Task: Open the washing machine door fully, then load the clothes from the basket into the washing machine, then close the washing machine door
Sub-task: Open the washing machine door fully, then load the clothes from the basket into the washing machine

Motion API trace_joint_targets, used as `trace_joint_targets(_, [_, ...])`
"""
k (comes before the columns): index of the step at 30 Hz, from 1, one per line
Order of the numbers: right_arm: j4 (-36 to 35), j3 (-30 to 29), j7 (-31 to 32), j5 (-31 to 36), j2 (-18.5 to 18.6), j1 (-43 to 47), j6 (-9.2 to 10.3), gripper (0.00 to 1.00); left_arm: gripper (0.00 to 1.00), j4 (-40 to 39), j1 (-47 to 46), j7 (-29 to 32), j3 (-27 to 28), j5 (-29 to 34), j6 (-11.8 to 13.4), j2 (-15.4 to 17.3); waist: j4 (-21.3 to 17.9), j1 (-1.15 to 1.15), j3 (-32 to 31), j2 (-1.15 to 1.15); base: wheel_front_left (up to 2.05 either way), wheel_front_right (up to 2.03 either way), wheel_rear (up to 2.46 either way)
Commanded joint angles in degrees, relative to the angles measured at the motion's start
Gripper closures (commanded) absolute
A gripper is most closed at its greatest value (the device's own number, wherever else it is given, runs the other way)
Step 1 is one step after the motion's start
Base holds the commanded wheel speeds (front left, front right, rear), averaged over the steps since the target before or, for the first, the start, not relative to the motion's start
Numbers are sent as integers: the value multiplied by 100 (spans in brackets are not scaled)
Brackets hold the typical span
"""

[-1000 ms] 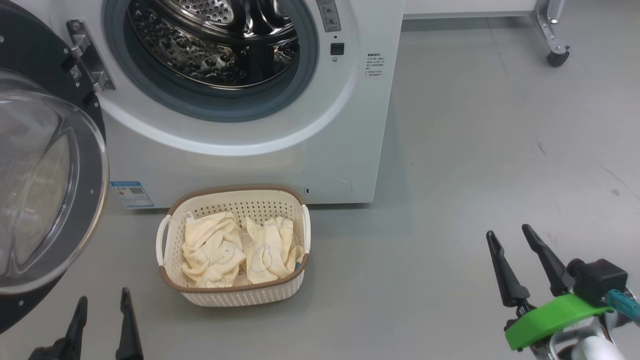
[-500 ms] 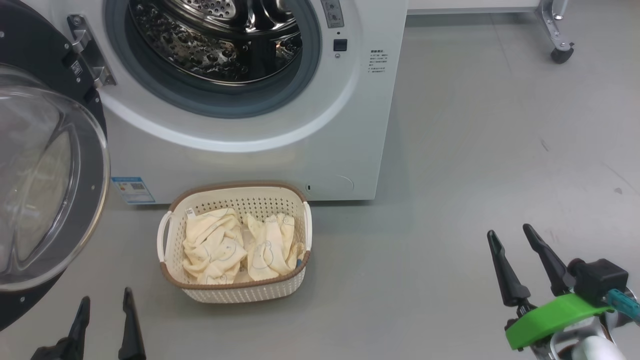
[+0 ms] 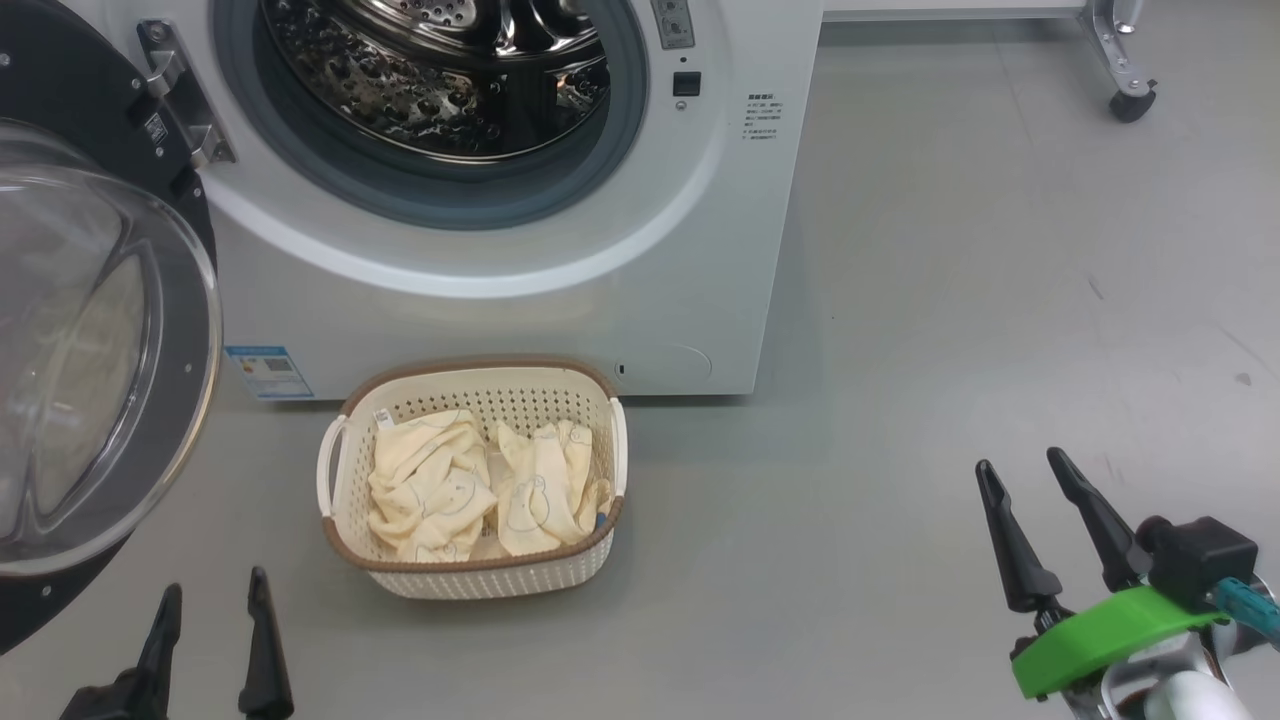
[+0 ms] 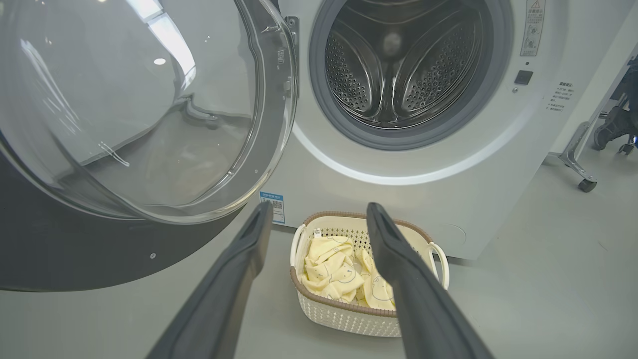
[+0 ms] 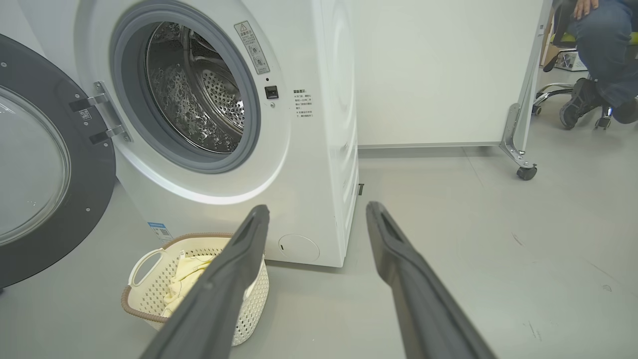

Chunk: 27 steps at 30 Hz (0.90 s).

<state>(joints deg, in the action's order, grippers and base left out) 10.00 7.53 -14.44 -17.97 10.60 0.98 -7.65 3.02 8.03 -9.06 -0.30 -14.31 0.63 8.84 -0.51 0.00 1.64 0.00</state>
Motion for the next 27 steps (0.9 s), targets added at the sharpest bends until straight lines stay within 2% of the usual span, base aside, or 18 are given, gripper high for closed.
trace_joint_targets(1, [-152,62,-56,55,48,-197,16,0,0,-175,-311,-25,185,-22,46,114,0,0,6,0,0,0,0])
trace_joint_targets(13, [-145,52,-56,59,60,-201,16,0,0,-105,-389,-55,187,-65,115,152,31,0,36,0,45,-42,-3])
trace_joint_targets(27, [-155,83,-56,44,102,-220,16,0,0,-62,-421,-229,201,-74,213,166,86,0,77,0,183,-177,-6])
